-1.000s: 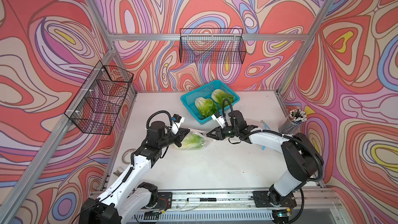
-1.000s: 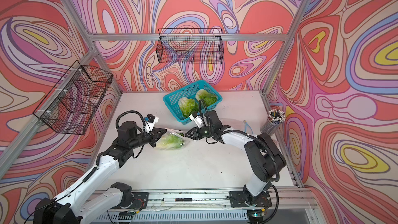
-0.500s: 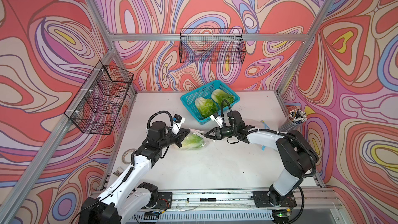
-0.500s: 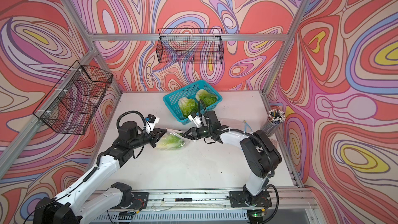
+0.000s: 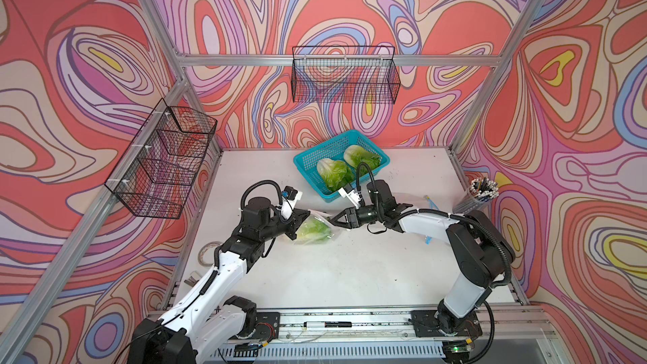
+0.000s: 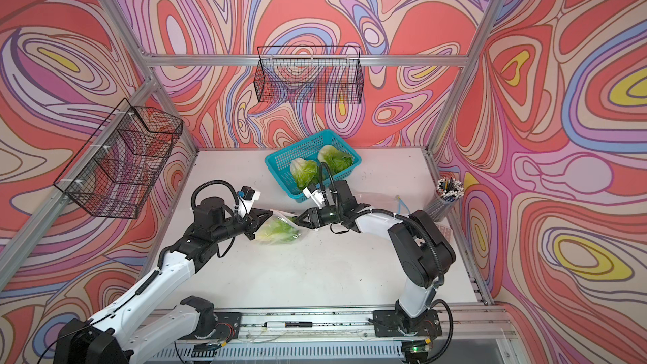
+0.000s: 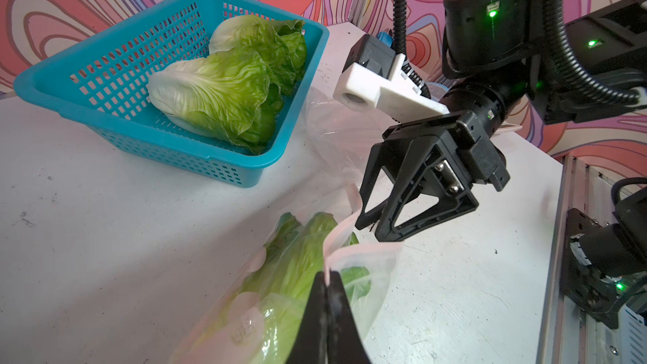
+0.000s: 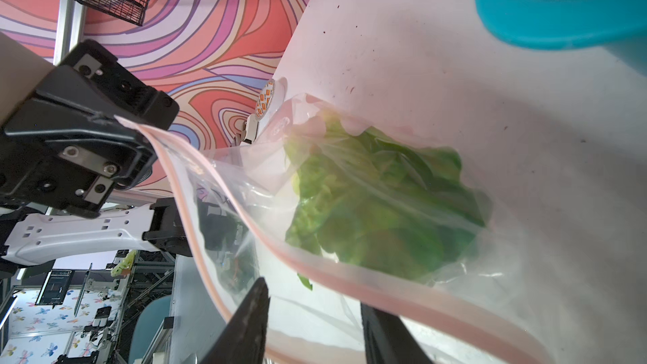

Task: Open the zip-top bag and take out the chinese cabbages
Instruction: Pick up the Chinese cabbage from the zipper food storage bag.

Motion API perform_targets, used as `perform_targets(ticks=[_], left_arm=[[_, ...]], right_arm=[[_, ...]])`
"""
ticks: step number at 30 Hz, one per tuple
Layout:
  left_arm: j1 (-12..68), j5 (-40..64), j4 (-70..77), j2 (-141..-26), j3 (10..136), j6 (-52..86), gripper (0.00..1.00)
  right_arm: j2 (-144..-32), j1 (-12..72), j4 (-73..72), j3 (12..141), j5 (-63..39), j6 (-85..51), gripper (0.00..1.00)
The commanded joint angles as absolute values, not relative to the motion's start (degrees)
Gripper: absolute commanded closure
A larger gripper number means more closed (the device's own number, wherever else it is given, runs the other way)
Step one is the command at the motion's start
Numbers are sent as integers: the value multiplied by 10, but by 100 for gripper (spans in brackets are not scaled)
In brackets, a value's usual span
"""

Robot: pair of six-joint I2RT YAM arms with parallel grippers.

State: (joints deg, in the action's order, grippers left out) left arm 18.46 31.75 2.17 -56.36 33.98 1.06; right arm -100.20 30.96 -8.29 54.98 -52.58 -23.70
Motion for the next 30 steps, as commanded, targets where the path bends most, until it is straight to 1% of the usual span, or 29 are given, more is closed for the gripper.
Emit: perform_targets(ticks=[1,6,10,13,18,25,30], left_arm=[[191,320,26,-572,355,0,100],[198,318,30,-573,354,-3,100],[200,315,30,-573,357,-3,100],[201,314,31,-576,356,-4,100],[205,307,33,-579,356,-4,100],[208,304,38,-578,354,-1,100],[210,301,48,-582,349,3,100]], right_arm=[[-1026,316,-97,568,-543,-248,54],[-1040,321,-94,580,-535,-257,53],[-1044,324,-103,583,-534,-268,49],[-1045,327,-117,583,-536,-280,48],[-1065,340,-123,594,-536,-293,49],[-1093,364,-150,608,-529,-314,53],[-1106,374,-165,610,-526,-329,53]])
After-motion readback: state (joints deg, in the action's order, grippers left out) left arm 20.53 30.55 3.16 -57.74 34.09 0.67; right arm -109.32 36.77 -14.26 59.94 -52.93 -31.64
